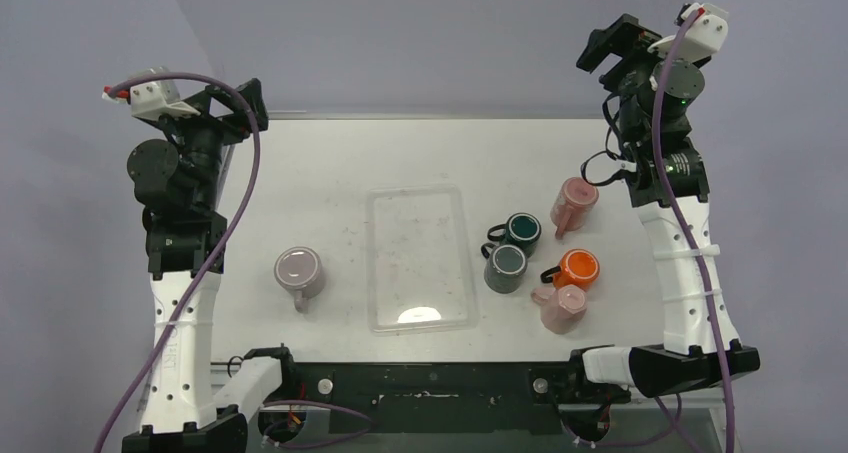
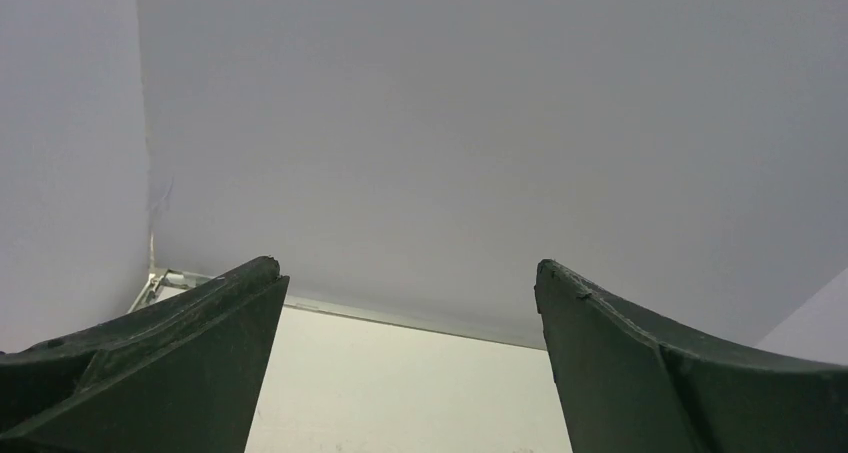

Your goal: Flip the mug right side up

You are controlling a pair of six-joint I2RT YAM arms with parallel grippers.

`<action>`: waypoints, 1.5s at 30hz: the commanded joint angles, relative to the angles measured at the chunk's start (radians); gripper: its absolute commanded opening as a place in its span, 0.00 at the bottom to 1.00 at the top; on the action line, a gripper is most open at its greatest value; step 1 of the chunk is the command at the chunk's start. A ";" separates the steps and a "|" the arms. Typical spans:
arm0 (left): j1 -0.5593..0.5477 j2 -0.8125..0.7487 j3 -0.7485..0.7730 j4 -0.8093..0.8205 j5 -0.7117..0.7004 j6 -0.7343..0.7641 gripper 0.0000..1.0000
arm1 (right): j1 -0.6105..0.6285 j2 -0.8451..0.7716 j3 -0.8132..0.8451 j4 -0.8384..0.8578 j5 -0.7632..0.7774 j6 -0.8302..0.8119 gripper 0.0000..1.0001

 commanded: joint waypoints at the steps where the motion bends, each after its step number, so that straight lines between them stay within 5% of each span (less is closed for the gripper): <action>1: 0.006 -0.049 -0.043 0.054 0.014 -0.011 0.96 | -0.001 0.015 -0.003 -0.025 0.017 0.045 0.97; 11: 0.005 -0.031 -0.152 0.052 0.005 -0.046 0.96 | -0.001 0.068 -0.042 -0.268 0.131 0.174 0.99; 19: 0.006 -0.010 -0.234 0.052 0.057 -0.106 0.96 | -0.066 0.084 -0.233 -0.500 0.181 0.284 0.95; 25: 0.005 -0.009 -0.269 0.079 0.091 -0.129 0.96 | -0.138 0.088 -0.453 -0.467 0.045 0.312 0.98; 36: 0.004 -0.020 -0.292 0.085 0.086 -0.145 0.96 | -0.139 0.196 -0.506 -0.454 -0.028 0.272 0.97; 45: 0.005 -0.018 -0.307 0.095 0.077 -0.151 0.96 | -0.092 0.258 -0.541 -0.412 0.020 0.239 0.78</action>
